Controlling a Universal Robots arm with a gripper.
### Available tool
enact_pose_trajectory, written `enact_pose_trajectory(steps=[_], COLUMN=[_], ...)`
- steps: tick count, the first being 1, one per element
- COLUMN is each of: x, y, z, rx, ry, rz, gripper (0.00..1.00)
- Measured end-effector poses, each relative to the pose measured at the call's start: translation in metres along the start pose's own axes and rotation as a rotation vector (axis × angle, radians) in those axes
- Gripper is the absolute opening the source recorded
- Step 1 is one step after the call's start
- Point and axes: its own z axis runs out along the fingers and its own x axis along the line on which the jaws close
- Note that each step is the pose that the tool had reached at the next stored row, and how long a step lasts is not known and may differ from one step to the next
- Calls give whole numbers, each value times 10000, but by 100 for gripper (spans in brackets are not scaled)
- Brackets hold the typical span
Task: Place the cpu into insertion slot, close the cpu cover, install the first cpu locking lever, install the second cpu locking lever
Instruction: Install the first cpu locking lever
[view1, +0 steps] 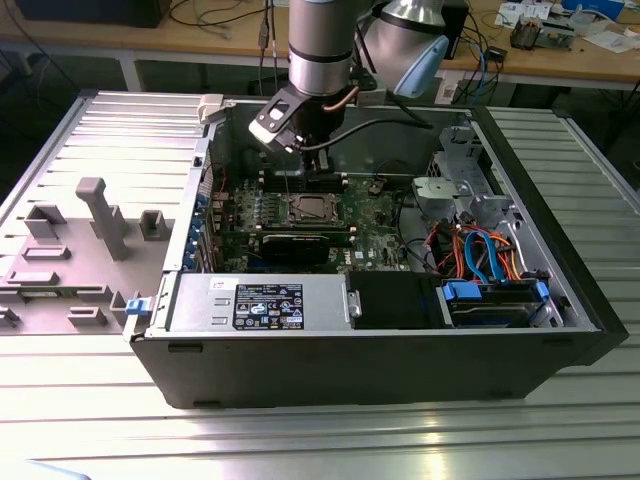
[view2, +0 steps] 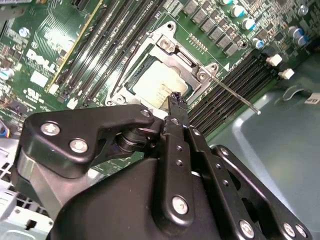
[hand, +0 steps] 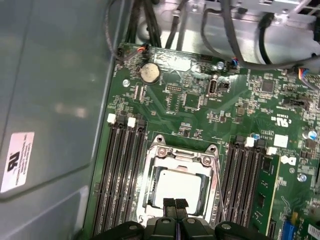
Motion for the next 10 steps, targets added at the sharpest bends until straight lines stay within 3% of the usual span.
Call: enact_pose_trajectory(steps=[10], x=[-9], y=[-4], z=[-1], rx=[3], ry=[1], rz=[-56], gripper=[11])
